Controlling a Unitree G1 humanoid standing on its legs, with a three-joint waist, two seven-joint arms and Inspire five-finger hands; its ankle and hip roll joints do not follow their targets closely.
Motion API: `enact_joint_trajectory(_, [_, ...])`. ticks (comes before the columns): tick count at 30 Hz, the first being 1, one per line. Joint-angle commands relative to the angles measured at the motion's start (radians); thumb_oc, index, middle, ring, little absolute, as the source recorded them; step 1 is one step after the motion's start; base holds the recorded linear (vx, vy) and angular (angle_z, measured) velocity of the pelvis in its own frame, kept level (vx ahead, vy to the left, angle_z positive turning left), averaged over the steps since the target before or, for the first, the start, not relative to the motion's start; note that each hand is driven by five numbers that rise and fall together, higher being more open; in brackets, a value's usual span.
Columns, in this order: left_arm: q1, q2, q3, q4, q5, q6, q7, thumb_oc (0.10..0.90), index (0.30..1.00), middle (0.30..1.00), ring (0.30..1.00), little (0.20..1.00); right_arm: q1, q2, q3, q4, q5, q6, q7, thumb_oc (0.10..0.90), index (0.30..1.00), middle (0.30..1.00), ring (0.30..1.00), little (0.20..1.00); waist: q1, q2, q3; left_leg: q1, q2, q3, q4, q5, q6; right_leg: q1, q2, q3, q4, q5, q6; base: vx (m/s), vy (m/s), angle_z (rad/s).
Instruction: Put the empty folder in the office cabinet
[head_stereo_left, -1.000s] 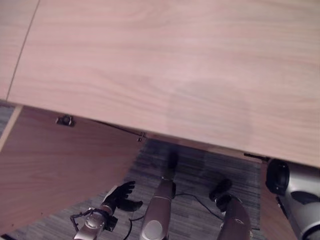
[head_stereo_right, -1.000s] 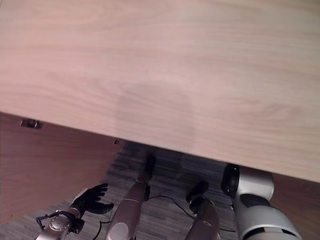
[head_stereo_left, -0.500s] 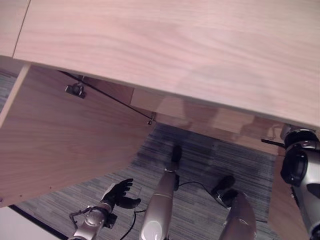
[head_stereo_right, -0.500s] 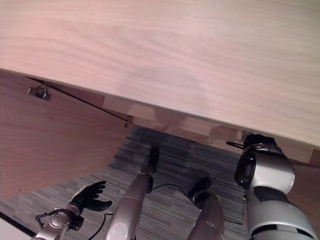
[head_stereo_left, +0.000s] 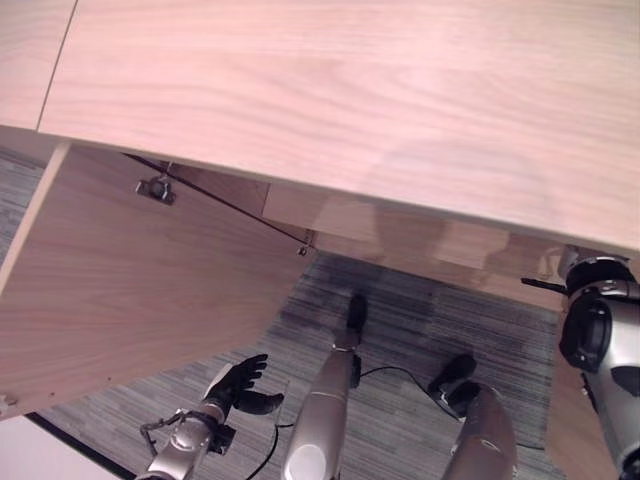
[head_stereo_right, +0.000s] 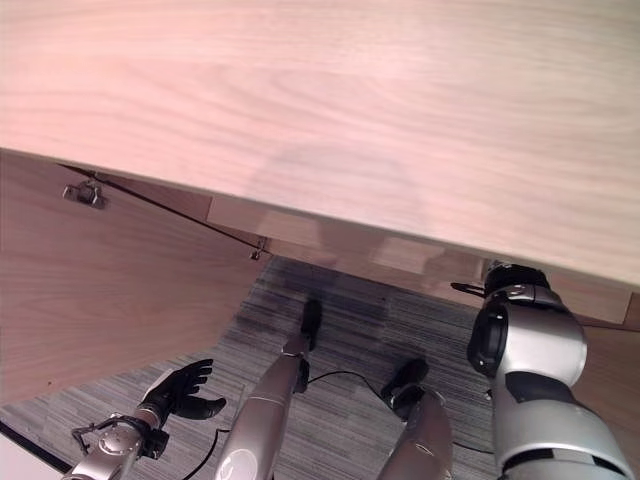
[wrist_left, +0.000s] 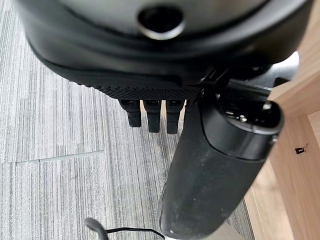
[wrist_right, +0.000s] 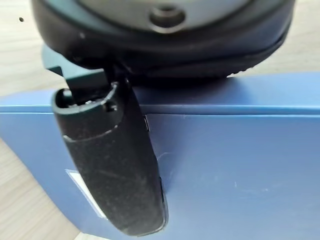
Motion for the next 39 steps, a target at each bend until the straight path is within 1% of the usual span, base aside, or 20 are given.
enact_joint_trajectory(1, [-0.009,0.061,-0.012,0.058,-0.003,-0.012,0.035,0.800,0.900,0.900,0.900,0.900,-0.031,-0.091,0.026,0.050,-0.028,0.076,-0.029,0.800,0.900,0.900,0.900,0.900,0.042,-0.004,0.013,0.056,0.030,-0.033,0.061,-0.154,-0.054,0.105,0.018,-0.004,-0.072,-0.058,0.121,0.00,0.000,0.00])
enact_joint_trajectory(3, [-0.011,0.063,-0.022,0.063,0.012,-0.009,0.042,0.800,0.900,0.900,0.900,0.900,-0.040,-0.091,0.041,0.087,-0.063,0.102,-0.067,0.800,0.900,0.900,0.900,0.900,0.041,-0.010,0.014,0.069,0.029,-0.033,0.054,-0.153,-0.054,0.118,0.022,-0.002,-0.078,-0.054,0.119,0.01,0.007,0.02])
enact_joint_trajectory(4, [-0.011,0.062,-0.022,0.063,0.014,-0.009,0.044,0.800,0.900,0.900,0.900,0.900,-0.043,-0.093,0.041,0.089,-0.067,0.104,-0.071,0.800,0.900,0.900,0.900,0.900,0.041,-0.010,0.015,0.071,0.030,-0.033,0.052,-0.153,-0.054,0.120,0.022,-0.002,-0.080,-0.054,0.119,0.03,-0.003,-0.05])
enact_joint_trajectory(5, [-0.018,0.066,-0.026,0.072,0.032,0.000,0.056,0.800,0.900,0.900,0.900,0.900,-0.043,-0.097,0.047,0.128,-0.102,0.132,-0.121,0.800,0.900,0.900,0.900,0.900,0.037,-0.017,0.015,0.088,0.029,-0.033,0.045,-0.154,-0.055,0.135,0.026,-0.004,-0.087,-0.052,0.118,0.02,-0.006,-0.05])
enact_joint_trajectory(6, [-0.018,0.066,-0.026,0.072,0.032,0.001,0.056,0.800,0.900,0.900,0.900,0.900,-0.044,-0.098,0.047,0.129,-0.104,0.133,-0.122,0.800,0.900,0.900,0.900,0.900,0.037,-0.016,0.017,0.090,0.030,-0.034,0.044,-0.153,-0.055,0.137,0.027,-0.004,-0.088,-0.052,0.118,0.03,-0.014,-0.01])
enact_joint_trajectory(10, [-0.032,0.071,-0.032,0.092,0.062,0.012,0.063,0.800,0.900,0.900,0.900,0.900,-0.021,-0.108,0.052,0.190,-0.152,0.209,-0.170,0.800,0.900,0.900,0.900,0.900,0.036,-0.027,0.014,0.127,0.029,-0.042,0.033,-0.154,-0.056,0.187,0.033,-0.013,-0.104,-0.049,0.117,0.03,-0.031,0.06])
enact_joint_trajectory(12, [-0.034,0.075,-0.034,0.094,0.075,0.020,0.060,0.800,0.900,0.900,0.900,0.900,-0.007,-0.123,0.053,0.229,-0.179,0.246,-0.197,0.800,0.900,0.900,0.900,0.900,0.044,-0.041,0.001,0.153,0.027,-0.049,0.028,-0.157,-0.058,0.229,0.036,-0.024,-0.123,-0.050,0.112,0.05,-0.047,0.11])
enact_joint_trajectory(15, [-0.018,0.082,-0.043,0.056,0.079,0.022,0.065,0.800,0.900,0.900,0.900,0.900,0.010,-0.128,0.053,0.232,-0.225,0.253,-0.250,0.800,0.900,0.900,0.900,0.900,0.052,-0.049,-0.007,0.186,0.025,-0.058,0.020,-0.157,-0.058,0.285,0.045,-0.042,-0.152,-0.039,0.112,0.04,-0.031,0.24])
enact_joint_trajectory(16, [0.000,0.079,-0.047,0.048,0.085,0.025,0.063,0.800,0.900,0.900,0.900,0.900,0.023,-0.119,0.048,0.230,-0.241,0.253,-0.275,0.800,0.900,0.900,0.900,0.900,0.058,-0.057,-0.018,0.213,0.028,-0.063,-0.001,-0.152,-0.058,0.318,0.056,-0.051,-0.186,-0.028,0.113,0.05,-0.012,0.13])
enact_joint_trajectory(18, [0.016,0.065,-0.045,0.056,0.079,0.026,0.059,0.800,0.900,0.900,0.900,0.900,0.050,-0.086,0.043,0.211,-0.248,0.238,-0.301,0.800,0.900,0.900,0.900,0.900,0.065,-0.070,-0.033,0.257,0.029,-0.071,-0.043,-0.131,-0.062,0.366,0.082,-0.059,-0.241,-0.011,0.112,0.05,-0.007,0.02])
enact_joint_trajectory(21, [0.031,0.032,-0.019,0.079,0.063,0.029,0.069,0.800,0.900,0.900,0.900,0.900,0.084,-0.020,0.039,0.189,-0.271,0.239,-0.302,0.800,0.900,0.900,0.900,0.900,0.078,-0.085,-0.061,0.315,0.037,-0.073,-0.109,-0.106,-0.059,0.416,0.097,-0.071,-0.295,0.016,0.116,0.05,0.022,-0.05])
enact_joint_trajectory(25, [0.037,0.022,-0.012,0.100,0.062,0.033,0.069,0.800,0.900,0.900,0.900,0.900,0.098,-0.007,0.035,0.197,-0.282,0.251,-0.298,0.800,0.900,0.900,0.900,0.900,0.081,-0.091,-0.074,0.337,0.040,-0.077,-0.131,-0.095,-0.057,0.432,0.099,-0.075,-0.298,0.017,0.117,0.03,0.009,0.00])
enact_joint_trajectory(30, [0.043,0.026,-0.036,0.095,0.099,0.037,0.046,0.800,0.900,0.900,0.900,0.900,0.117,-0.009,0.021,0.196,-0.286,0.243,-0.298,0.800,0.900,0.900,0.900,0.900,0.076,-0.095,-0.087,0.341,0.039,-0.090,-0.133,-0.096,-0.058,0.440,0.100,-0.085,-0.295,0.010,0.118,0.02,-0.006,0.03])
enact_joint_trajectory(34, [0.044,0.022,-0.035,0.091,0.094,0.039,0.042,0.800,0.900,0.900,0.900,0.900,0.118,-0.009,0.022,0.197,-0.289,0.247,-0.299,0.800,0.900,0.900,0.900,0.900,0.076,-0.096,-0.091,0.340,0.037,-0.095,-0.126,-0.100,-0.058,0.443,0.100,-0.088,-0.291,0.007,0.118,0.02,0.004,0.05])
enact_joint_trajectory(39, [0.045,0.015,-0.031,0.109,0.102,0.039,0.040,0.800,0.900,0.900,0.900,0.900,0.118,0.014,0.027,0.189,-0.290,0.240,-0.294,0.800,0.900,0.900,0.900,0.900,0.070,-0.103,-0.098,0.346,0.038,-0.099,-0.115,-0.112,-0.054,0.445,0.099,-0.082,-0.275,0.001,0.119,0.01,0.002,0.01])
